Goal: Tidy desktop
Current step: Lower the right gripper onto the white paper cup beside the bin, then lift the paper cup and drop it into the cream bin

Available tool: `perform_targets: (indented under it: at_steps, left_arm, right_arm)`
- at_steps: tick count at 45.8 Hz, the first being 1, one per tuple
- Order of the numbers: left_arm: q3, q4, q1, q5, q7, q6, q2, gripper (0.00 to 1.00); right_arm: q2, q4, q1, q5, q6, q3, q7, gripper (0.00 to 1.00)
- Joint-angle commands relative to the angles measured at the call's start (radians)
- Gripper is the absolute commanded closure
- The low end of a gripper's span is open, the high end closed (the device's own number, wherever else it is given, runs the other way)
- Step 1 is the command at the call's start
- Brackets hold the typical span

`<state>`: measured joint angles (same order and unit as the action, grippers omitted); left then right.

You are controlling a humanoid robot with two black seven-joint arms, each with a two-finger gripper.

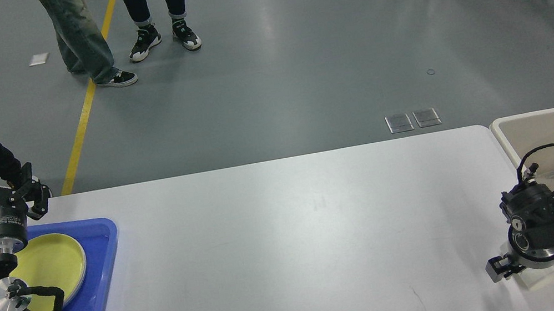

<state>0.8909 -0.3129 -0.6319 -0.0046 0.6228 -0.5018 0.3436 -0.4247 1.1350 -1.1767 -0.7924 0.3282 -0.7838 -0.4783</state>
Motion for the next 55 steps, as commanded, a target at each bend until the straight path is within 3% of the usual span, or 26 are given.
perform_targets:
  at_steps: [1, 4, 8, 14, 19, 25, 39, 55]
  left_arm:
    - [0.000, 0.000, 0.000, 0.000, 0.000, 0.000, 0.000, 0.04]
    - [-0.001, 0.000, 0.000, 0.000, 0.000, 0.000, 0.000, 0.04]
    - [0.000, 0.000, 0.000, 0.000, 0.000, -0.001, 0.000, 0.04]
    - [0.000, 0.000, 0.000, 0.000, 0.000, 0.000, 0.000, 0.04]
    - [-0.001, 0.000, 0.000, 0.000, 0.000, 0.000, 0.000, 0.04]
    - [-0.001, 0.000, 0.000, 0.000, 0.000, 0.000, 0.000, 0.04]
    - [-0.001, 0.000, 0.000, 0.000, 0.000, 0.000, 0.000, 0.04]
    - [-0.001, 0.000, 0.000, 0.000, 0.000, 0.000, 0.000, 0.04]
  right_arm:
    - [0.004, 0.002, 0.000, -0.002, -0.029, -0.021, 0.001, 0.02]
    - [0.004, 0.003, 0.002, -0.004, -0.032, -0.022, 0.000, 0.05]
    - [0.004, 0.008, 0.000, -0.004, -0.034, -0.022, 0.000, 0.23]
    - [0.003, 0.012, -0.006, -0.007, -0.034, -0.017, 0.001, 0.36]
    - [0.001, 0.023, -0.012, -0.007, -0.032, -0.023, 0.000, 0.83]
    - [0.001, 0.046, -0.037, -0.005, -0.032, -0.018, -0.002, 1.00]
    - [-0.111, 0.270, -0.267, -0.005, -0.028, -0.011, -0.005, 1.00]
    - [-0.356, 0.446, -0.713, 0.002, -0.020, 0.052, -0.003, 1.00]
